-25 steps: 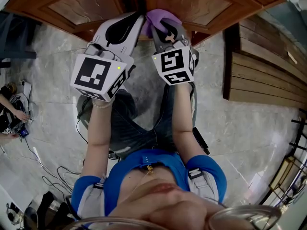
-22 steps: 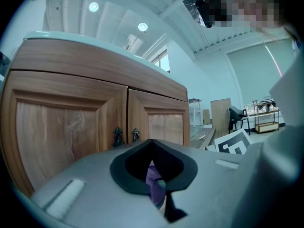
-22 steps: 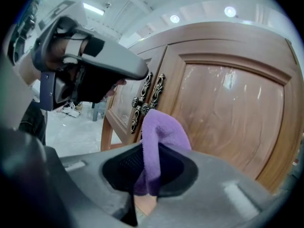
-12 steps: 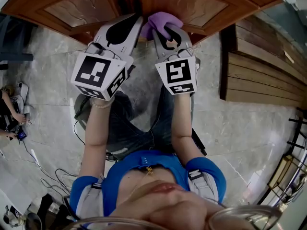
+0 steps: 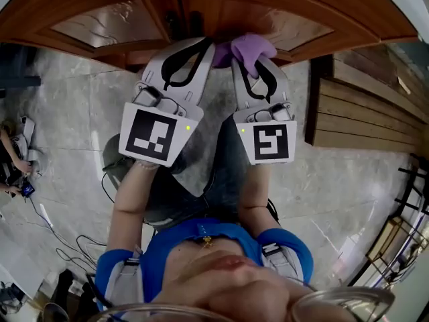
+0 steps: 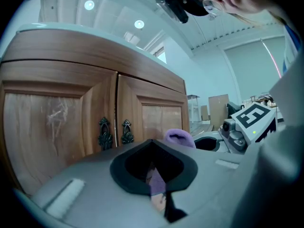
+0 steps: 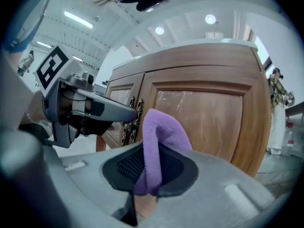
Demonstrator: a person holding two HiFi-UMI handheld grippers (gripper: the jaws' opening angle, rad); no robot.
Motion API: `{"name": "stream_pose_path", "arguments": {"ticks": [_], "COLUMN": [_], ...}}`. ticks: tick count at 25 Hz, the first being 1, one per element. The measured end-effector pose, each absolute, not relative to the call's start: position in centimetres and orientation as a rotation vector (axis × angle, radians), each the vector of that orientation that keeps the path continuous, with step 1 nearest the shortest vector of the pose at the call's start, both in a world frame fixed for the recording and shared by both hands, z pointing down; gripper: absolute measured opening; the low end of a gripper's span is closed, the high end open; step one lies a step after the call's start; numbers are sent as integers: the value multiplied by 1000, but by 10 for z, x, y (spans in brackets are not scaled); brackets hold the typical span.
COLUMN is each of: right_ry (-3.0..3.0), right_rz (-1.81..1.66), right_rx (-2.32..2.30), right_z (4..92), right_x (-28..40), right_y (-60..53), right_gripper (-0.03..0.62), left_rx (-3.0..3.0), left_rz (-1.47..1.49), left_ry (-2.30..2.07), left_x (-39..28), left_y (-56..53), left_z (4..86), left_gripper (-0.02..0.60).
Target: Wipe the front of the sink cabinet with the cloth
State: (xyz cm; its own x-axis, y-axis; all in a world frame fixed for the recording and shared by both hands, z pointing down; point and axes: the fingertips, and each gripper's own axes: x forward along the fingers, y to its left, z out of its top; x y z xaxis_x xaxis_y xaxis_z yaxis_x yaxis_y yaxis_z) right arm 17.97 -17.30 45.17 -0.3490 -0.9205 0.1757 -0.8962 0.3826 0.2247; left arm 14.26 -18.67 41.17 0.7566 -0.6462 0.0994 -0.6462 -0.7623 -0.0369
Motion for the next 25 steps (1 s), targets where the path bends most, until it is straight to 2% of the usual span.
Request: {"name": "stream_pose_path", "arguments": {"ticks": [7, 13, 18, 25], "right_ry": [-2345, -2294, -2363, -2370], "right_rz": [18, 97, 163, 0], "right_rx": [1568, 1460, 1413, 1371], "right_z": [433, 374, 265, 76], "right_x": [178, 173, 150, 122], "right_y": [-173, -147, -134, -147], "right_gripper": [63, 63, 63, 63], "left_rx": [-2908, -3079, -3049, -2998], "left_rz": [-225, -145, -229, -245], "left_ry": [1127, 1367, 1392, 1469], "left_x": [145, 136, 115, 80], "left_y": [-191, -178, -166, -170], "left_z": [403, 364, 264, 88], "left_gripper": [0, 0, 0, -2]}}
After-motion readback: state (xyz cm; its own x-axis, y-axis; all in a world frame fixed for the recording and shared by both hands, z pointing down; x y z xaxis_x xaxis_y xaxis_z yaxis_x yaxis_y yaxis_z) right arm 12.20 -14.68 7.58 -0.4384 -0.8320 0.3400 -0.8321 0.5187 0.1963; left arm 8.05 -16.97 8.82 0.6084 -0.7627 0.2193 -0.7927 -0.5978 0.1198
